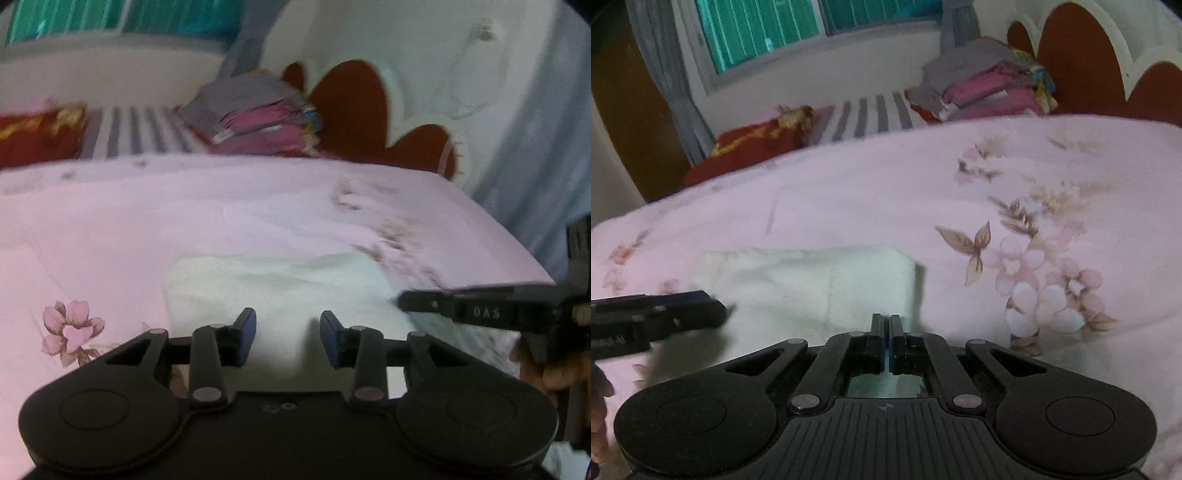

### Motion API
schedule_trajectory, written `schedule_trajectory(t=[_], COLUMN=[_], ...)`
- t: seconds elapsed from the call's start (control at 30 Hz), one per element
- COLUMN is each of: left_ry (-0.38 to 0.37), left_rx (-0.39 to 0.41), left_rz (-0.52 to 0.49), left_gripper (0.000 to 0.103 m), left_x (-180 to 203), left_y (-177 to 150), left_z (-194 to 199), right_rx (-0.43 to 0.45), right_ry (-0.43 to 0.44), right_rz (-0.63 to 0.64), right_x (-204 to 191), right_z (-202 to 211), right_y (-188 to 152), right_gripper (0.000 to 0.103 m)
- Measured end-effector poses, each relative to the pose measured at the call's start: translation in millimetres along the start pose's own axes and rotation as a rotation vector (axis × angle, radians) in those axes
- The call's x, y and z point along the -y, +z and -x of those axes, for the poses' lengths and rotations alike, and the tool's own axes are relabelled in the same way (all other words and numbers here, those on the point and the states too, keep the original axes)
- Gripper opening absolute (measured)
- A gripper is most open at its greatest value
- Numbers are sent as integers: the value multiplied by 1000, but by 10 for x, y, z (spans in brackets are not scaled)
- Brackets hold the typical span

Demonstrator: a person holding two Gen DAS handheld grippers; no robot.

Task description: Fold small clothes

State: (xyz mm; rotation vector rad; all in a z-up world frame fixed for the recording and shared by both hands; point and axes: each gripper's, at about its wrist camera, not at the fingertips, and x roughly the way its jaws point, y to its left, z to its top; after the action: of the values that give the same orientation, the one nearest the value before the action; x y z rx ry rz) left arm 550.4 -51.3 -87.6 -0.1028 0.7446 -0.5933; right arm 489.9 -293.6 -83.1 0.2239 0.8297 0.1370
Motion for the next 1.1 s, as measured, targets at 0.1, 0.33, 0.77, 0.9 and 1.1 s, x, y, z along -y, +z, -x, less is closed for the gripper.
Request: schedule_trajectory(t=[0.1,0.33,0.77,0.9,1.1], left_ry=[-34,-21,23,77,136], left_rx=[-5,-9,-22,48,30], left_rz=[3,72,97,100,113], left_gripper=[37,37,37,37,40], left_x=[104,215,526,542,534], left_y=[-195,-461,-1231,-1330,-1327], left_z=[92,180,806,1072,1066], right_rx=[24,-29,-66,-36,-3], right_ry=[82,49,-133,-66,-3], right_rz=[62,152,328,155,174], right_x=[-118,-294,-516,-351,-694], right_z=[262,322,762,1065,1258], right_y=[-95,-474,-1177,-1198,-1351], right_gripper=[0,0,0,0,43])
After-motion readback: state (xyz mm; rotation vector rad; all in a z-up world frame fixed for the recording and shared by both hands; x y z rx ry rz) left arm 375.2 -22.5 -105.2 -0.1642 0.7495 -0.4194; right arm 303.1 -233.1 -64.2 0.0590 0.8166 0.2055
